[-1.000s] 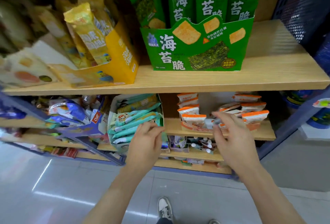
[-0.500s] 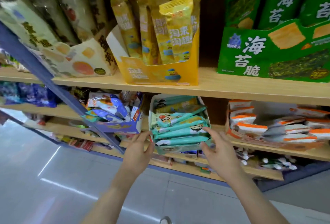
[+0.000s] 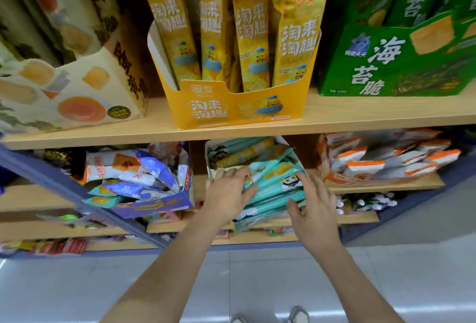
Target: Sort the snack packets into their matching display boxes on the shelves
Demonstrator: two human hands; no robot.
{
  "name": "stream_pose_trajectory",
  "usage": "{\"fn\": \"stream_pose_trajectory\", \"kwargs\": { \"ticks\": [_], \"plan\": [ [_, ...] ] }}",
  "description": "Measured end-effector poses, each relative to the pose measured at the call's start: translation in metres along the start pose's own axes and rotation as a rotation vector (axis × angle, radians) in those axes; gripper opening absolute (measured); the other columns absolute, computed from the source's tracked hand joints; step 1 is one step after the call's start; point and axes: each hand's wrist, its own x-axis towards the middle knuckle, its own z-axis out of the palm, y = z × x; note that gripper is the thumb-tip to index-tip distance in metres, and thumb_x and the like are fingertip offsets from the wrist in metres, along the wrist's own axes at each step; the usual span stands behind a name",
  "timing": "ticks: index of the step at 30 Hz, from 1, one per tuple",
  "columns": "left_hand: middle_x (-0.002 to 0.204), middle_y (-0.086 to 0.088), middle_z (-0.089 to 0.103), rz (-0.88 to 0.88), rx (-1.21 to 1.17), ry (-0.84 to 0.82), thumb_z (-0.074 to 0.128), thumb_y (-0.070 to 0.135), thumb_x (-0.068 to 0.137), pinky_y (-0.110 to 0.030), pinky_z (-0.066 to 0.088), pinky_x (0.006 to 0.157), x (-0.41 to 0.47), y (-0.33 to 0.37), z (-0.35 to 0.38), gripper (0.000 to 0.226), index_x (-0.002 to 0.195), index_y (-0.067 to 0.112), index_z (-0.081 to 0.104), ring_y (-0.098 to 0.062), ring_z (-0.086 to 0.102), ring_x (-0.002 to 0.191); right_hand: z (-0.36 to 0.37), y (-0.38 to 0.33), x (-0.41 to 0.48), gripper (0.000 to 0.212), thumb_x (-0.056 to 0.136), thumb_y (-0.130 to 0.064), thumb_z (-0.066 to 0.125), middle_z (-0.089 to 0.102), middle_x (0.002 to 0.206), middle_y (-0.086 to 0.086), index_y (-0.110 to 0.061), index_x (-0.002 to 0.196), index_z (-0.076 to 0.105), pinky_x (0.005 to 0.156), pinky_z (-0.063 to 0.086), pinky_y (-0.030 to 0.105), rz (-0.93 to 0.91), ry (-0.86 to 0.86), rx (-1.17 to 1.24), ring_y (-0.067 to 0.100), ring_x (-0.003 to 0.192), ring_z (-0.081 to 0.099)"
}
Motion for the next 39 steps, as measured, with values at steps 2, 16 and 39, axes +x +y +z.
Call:
{"fn": "stream_pose_trajectory", "kwargs": {
  "ticks": [2,16,39],
  "plan": [
    [0.139,0.001,0.052,0.029,-0.147,0.079,0.048,0.045,0.097,-0.042,0.038,0.102,-0.004,-0.006,0.0,0.046,0.141,0.032,0.043,-0.024,0.04,0.129,-0.003,-0.007,0.0,0.059,0.09,-0.024,0.065,0.044,0.146,0.01,-0.024,0.145,0.042,0.097,0.04,0.047,-0.027,0.047,0.009,0.037,0.126,0.042],
    [0.134,0.003,0.058,0.029,-0.306,0.007,0.055,0.028,0.097,-0.033,0.046,0.098,0.002,-0.026,-0.023,0.039,0.135,0.023,0.054,-0.017,0.055,0.121,0.014,-0.025,0.01,0.039,0.086,-0.027,0.072,0.053,0.139,0.006,-0.032,0.124,0.062,0.082,0.053,0.056,-0.293,-0.052,-0.269,0.034,0.131,0.044],
    [0.093,0.005,0.057,-0.197,-0.305,0.336,0.071,0.036,0.075,-0.03,0.044,0.062,-0.062,-0.017,-0.034,0.038,0.108,0.023,0.058,-0.014,0.055,0.084,0.024,-0.046,0.024,0.035,0.086,-0.012,0.07,0.059,0.131,0.012,-0.016,0.121,0.069,0.097,0.048,0.054,-0.234,0.089,-0.087,0.035,0.126,0.047]
  ]
}}
